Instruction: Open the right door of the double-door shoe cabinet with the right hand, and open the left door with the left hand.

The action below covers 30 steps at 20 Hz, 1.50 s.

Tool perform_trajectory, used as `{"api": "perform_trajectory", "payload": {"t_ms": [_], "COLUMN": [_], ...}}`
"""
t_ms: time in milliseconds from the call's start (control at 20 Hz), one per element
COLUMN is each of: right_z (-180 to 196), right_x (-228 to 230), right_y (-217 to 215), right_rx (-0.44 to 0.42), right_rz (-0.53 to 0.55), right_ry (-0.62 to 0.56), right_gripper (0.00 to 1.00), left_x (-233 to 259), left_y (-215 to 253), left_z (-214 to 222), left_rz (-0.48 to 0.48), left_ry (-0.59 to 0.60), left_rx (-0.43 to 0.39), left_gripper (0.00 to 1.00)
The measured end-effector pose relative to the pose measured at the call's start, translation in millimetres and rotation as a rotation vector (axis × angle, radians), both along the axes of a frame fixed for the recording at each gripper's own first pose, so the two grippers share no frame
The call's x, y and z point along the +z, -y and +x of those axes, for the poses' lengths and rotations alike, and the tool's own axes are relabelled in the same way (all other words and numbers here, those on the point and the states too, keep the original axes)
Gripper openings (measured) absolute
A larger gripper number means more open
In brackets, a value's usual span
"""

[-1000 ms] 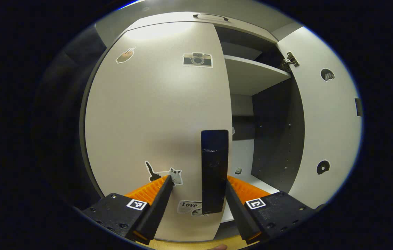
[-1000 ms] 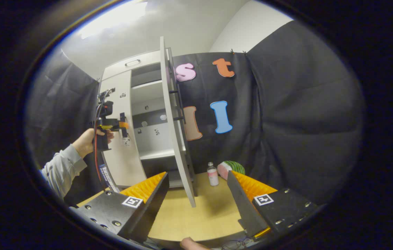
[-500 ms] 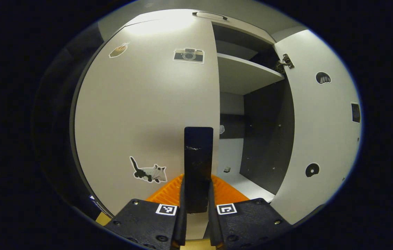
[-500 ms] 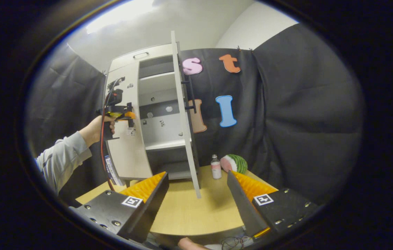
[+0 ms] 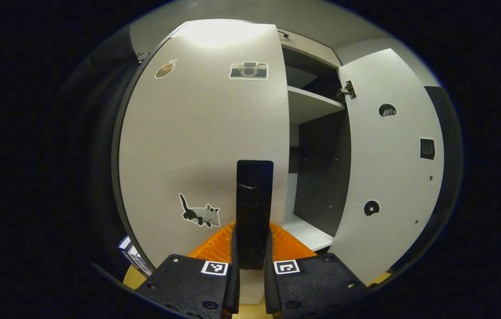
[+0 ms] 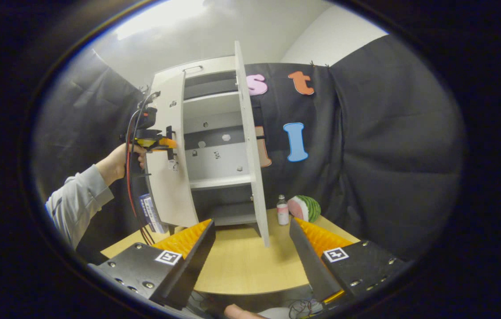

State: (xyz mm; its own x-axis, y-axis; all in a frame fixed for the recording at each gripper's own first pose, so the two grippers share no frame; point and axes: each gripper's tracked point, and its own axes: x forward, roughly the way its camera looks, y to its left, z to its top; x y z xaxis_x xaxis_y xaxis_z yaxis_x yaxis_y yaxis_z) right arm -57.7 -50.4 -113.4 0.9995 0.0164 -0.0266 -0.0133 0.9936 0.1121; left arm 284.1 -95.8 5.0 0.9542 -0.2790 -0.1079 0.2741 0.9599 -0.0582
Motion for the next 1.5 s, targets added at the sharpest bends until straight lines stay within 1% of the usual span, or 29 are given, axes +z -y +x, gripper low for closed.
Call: {"api": "perform_trajectory", "payload": {"t_ms": [150,300,550,750,900,1100,1300,1450,1500], "right_z": [-12.1,-24.6,-34.6,-41.8,-50.9,-55.5,-52.1,-52.8,-51.1], "right_x": [6.3,10.2,21.9,18.3,24.8,30.5,27.7,27.3,28.9], "right_y": [-9.0,-19.9,-23.6,-27.7,-28.8,-36.3,-45.6,-53.3,-54.7], "right_rx": [-0.007,0.000,-0.007,-0.016,-0.029,-0.012,0.006,0.018,0.019], "right_rz": [-0.023,-0.014,0.013,0.004,0.008,0.015,0.030,0.027,0.020], "right_ry": [0.018,0.032,0.049,0.042,0.065,0.084,0.078,0.075,0.077], "right_gripper": [1.00,1.00,1.00,1.00,1.00,1.00,1.00,1.00,1.00], "left_x": [2.6,4.8,9.7,11.2,14.4,17.7,19.4,18.7,20.1], "left_y": [-10.5,-21.7,-48.5,-72.2,-104.6,-139.6,-178.1,-220.0,-223.1], "left_z": [-19.2,-36.0,-65.5,-83.0,-100.8,-111.3,-114.2,-110.0,-110.4], "left_rz": [0.009,0.005,0.032,0.041,0.060,0.068,0.120,0.137,0.076], "left_ry": [-0.003,-0.012,-0.014,-0.022,-0.035,-0.025,-0.015,-0.017,-0.008], "left_rx": [0.005,0.015,0.059,0.099,0.149,0.207,0.273,0.332,0.303], "left_gripper": [0.24,0.23,0.23,0.23,0.22,0.12,0.02,0.00,0.00]}}
